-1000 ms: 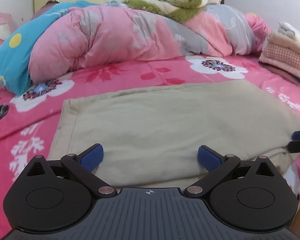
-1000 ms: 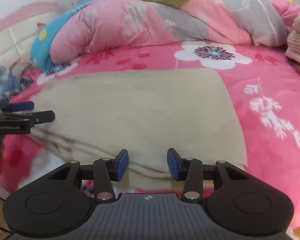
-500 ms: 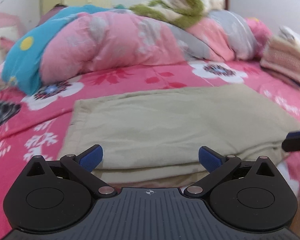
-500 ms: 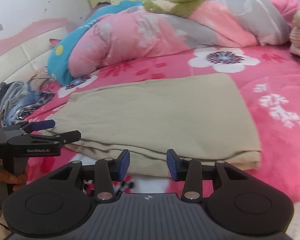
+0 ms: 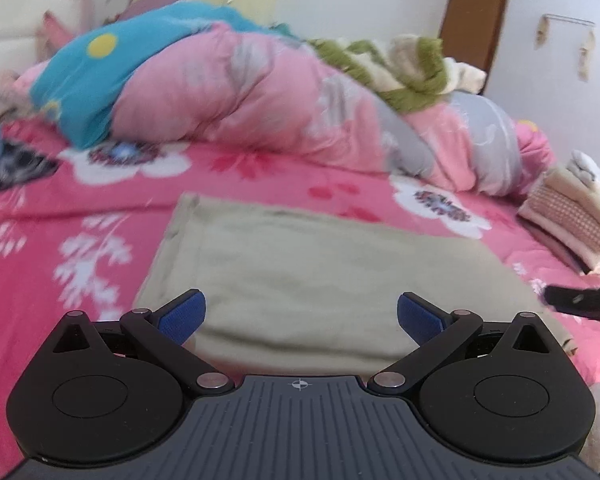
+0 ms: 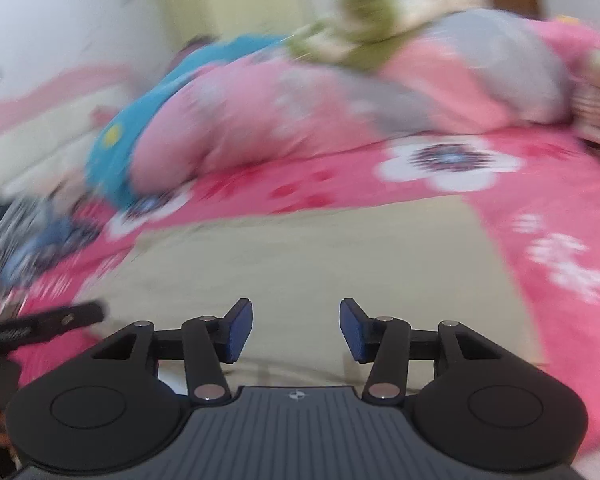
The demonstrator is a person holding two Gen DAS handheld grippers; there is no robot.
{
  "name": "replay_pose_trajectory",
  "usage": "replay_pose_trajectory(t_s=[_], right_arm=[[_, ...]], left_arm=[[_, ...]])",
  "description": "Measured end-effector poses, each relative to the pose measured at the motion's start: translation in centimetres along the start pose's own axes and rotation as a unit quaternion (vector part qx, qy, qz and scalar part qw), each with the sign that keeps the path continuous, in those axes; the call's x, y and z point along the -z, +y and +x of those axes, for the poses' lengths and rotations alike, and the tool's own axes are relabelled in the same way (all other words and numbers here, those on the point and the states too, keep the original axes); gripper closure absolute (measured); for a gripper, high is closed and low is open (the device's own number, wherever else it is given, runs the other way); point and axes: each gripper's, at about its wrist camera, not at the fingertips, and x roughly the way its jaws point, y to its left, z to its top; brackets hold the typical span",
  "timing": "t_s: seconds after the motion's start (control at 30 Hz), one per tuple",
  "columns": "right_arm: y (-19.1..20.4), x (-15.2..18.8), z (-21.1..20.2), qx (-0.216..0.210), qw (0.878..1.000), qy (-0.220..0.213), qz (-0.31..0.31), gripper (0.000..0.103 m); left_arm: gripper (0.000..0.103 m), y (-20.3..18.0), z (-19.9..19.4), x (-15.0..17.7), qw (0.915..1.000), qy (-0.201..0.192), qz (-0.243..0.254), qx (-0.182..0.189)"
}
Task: Fold clothes
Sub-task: 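Roll the right gripper and close it on the beige trousers edge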
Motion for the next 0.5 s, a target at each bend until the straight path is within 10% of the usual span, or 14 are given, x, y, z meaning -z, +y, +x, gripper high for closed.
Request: replay_pose_trajectory(t_s=[0.23, 0.5], right_arm=[[-11.5, 0.8, -3.6, 0.055, 0.959, -0.025, 0.277, 0.050], [-15.6, 2.9, 0.0, 0.047, 0.927, -0.007, 0.373, 0.049]], left_arm=[[0.000, -2.8, 5.0, -0.7, 0.9986, 0.013, 0.043, 0.027], [0.000, -3.5, 7.5, 1.1, 0.9961, 0.055, 0.069, -0.004]])
